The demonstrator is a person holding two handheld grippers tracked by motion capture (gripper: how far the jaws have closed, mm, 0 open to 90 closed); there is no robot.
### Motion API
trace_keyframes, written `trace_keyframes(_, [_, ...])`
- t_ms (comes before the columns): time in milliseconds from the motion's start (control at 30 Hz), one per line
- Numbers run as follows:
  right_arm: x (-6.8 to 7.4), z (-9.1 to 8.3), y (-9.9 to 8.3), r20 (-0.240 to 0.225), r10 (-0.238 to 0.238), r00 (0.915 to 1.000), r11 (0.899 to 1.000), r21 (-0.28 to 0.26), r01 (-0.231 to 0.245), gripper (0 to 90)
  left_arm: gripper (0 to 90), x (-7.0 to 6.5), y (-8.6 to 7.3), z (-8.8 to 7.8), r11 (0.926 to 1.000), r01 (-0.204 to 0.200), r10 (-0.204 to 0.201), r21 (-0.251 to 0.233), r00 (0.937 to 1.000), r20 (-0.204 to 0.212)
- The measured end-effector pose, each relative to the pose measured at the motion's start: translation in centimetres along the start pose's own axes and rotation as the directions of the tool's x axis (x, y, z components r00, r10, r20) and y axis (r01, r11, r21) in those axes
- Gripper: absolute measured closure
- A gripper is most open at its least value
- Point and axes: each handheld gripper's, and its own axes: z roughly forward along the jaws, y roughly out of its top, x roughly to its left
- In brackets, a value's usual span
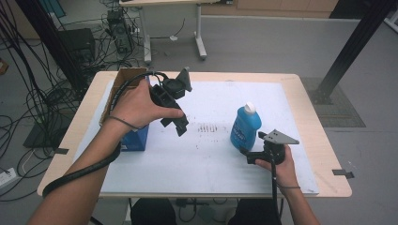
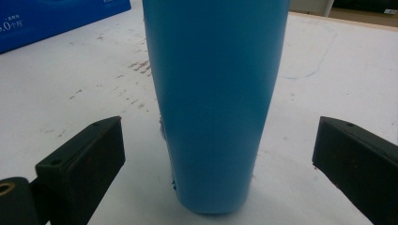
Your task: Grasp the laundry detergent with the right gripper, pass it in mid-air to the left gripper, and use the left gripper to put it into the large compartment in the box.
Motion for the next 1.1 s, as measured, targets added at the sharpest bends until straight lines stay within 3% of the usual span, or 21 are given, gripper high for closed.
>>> trace_keyframes(1100, [0.2,1.8,0.2,0.002,0.014,0.9999,1.0,-0.015,-0.014,2.8,6.7,0.3,-0.2,-0.2,1.0,0.005,-0.005,-0.007,0.9999,0.013])
